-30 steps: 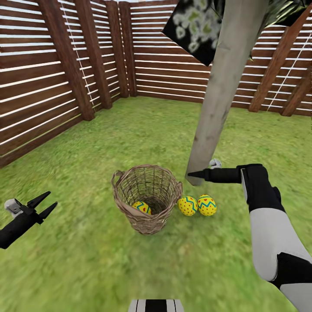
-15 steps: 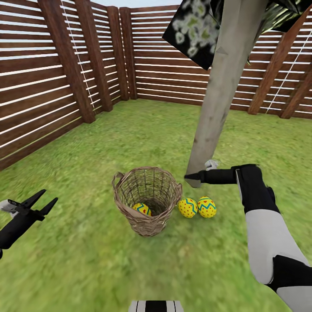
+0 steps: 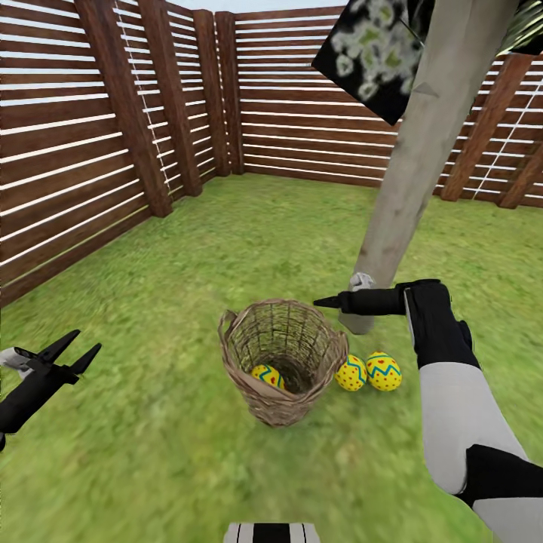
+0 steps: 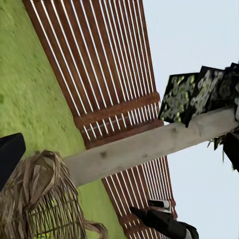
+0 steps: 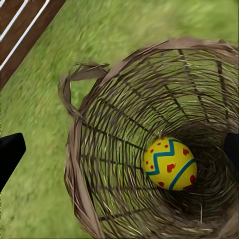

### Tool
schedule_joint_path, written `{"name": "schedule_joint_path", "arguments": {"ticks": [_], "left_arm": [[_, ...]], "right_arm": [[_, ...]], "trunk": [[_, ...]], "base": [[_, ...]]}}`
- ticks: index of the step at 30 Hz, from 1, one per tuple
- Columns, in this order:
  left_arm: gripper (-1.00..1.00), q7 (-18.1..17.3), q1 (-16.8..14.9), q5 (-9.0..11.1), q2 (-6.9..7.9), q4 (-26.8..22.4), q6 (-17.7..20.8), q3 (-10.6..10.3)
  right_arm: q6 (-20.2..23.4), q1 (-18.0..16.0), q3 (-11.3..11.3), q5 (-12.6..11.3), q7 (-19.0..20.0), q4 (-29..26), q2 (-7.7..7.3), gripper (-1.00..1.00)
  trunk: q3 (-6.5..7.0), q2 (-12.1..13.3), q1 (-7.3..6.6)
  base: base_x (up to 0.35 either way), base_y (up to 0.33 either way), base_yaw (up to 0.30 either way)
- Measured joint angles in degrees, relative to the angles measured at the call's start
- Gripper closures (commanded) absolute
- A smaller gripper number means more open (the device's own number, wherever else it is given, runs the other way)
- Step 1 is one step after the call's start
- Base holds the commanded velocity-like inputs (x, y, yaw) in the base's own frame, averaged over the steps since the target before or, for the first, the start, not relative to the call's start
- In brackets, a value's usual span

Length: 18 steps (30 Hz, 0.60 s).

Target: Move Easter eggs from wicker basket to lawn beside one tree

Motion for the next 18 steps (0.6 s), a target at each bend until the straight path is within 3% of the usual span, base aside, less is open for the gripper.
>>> {"name": "schedule_joint_path", "arguments": {"ticks": [4,13,14,18], "left_arm": [[-1.00,-0.03,0.00,0.01,-0.07,0.02,-0.08,0.01],[-1.00,-0.07,0.00,0.12,-0.09,0.06,-0.10,0.01],[-1.00,-0.08,0.00,0.12,-0.09,0.06,-0.10,0.01],[-1.00,-0.11,-0.01,0.11,-0.10,0.07,-0.10,0.01]], "right_arm": [[0.01,0.00,0.00,0.09,-0.01,-0.03,0.12,-1.00],[0.02,-0.01,0.03,2.15,-0.52,0.17,0.31,-1.00],[0.02,-0.01,0.12,2.56,-1.52,0.19,0.67,-1.00],[0.21,0.55,1.96,8.49,-15.37,0.42,5.50,-1.00]], "trunk": [[0.00,0.00,0.01],[0.00,0.00,0.02],[0.00,0.00,0.02],[0.00,0.00,0.02]], "base": [[0.116,0.187,0.000],[0.009,0.014,0.000],[0.000,0.000,0.000],[0.000,0.000,0.000]]}}
